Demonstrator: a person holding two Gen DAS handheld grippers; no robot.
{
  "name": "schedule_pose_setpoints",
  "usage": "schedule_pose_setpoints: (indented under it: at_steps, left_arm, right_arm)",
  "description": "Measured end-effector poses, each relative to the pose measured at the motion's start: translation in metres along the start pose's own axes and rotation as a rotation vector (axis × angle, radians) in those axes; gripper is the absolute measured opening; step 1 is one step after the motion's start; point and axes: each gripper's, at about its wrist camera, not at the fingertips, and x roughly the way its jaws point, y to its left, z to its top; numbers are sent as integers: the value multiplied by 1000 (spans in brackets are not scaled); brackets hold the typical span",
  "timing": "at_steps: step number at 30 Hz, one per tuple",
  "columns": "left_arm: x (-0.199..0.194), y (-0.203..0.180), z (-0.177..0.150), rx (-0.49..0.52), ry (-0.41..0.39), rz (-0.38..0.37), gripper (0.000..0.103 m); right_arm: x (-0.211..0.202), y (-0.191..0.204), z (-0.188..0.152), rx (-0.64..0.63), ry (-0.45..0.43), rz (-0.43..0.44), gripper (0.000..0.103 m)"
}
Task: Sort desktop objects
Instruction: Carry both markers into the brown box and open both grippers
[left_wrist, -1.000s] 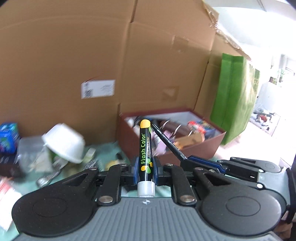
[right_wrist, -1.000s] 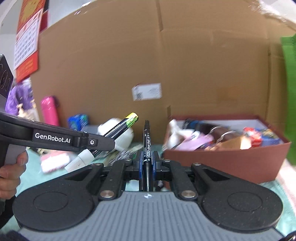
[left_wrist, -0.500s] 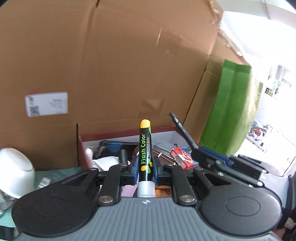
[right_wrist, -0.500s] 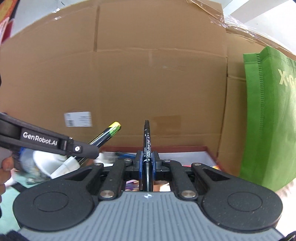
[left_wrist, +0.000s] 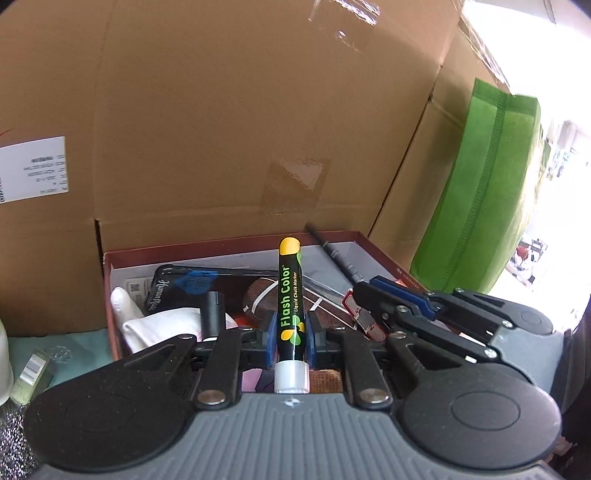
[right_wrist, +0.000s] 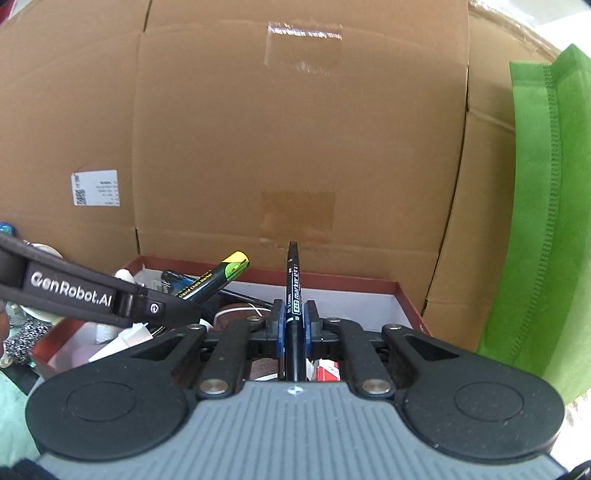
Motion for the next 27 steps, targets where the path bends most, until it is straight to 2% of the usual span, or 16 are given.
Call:
schedule_pose_setpoints:
  at_steps: [1, 2, 3, 4, 5, 6, 9, 10, 11, 13, 19, 27]
  left_arm:
    - [-1, -1, -2, 12, -16, 9, 17]
    - [-3, -3, -3, 32, -37, 18, 32]
    - [-6, -5, -5, 52, -58, 25, 60]
    - [-8, -7, -6, 63, -83, 34, 74]
    - [-13, -8, -8, 69, -113, 46, 92]
    - [-16, -9, -9, 75, -143, 59, 98]
    - [-24, -11, -12, 95, -170, 75, 102]
    - [-26, -11, -12, 93, -161, 76, 103]
    - [-27, -10, -12, 84, -152, 74, 103]
    - [-31, -9, -13, 67, -144, 67, 103]
    - [-40, -11, -22, 60, -123, 123, 103]
    - [-54, -7, -34, 25, -66, 176, 103]
  right_arm:
    - [2, 0, -1, 6, 7, 2, 8]
    - [3, -1, -2, 14, 11, 3, 10]
    - [3, -1, -4, 21, 13, 3, 11]
    - [2, -1, -5, 27, 14, 2, 19]
    - [3, -1, -6, 34, 13, -2, 42]
    - [1, 0, -7, 42, 9, -14, 48]
    - [-8, 3, -11, 64, -5, -29, 56]
    - [-10, 3, -12, 76, -5, -35, 62]
    - [-14, 4, -13, 91, -9, -43, 74]
    - [-23, 7, -16, 118, -28, -58, 91]
    - [-36, 18, -22, 136, -28, -89, 94]
    - [-54, 29, -28, 113, 30, -134, 95]
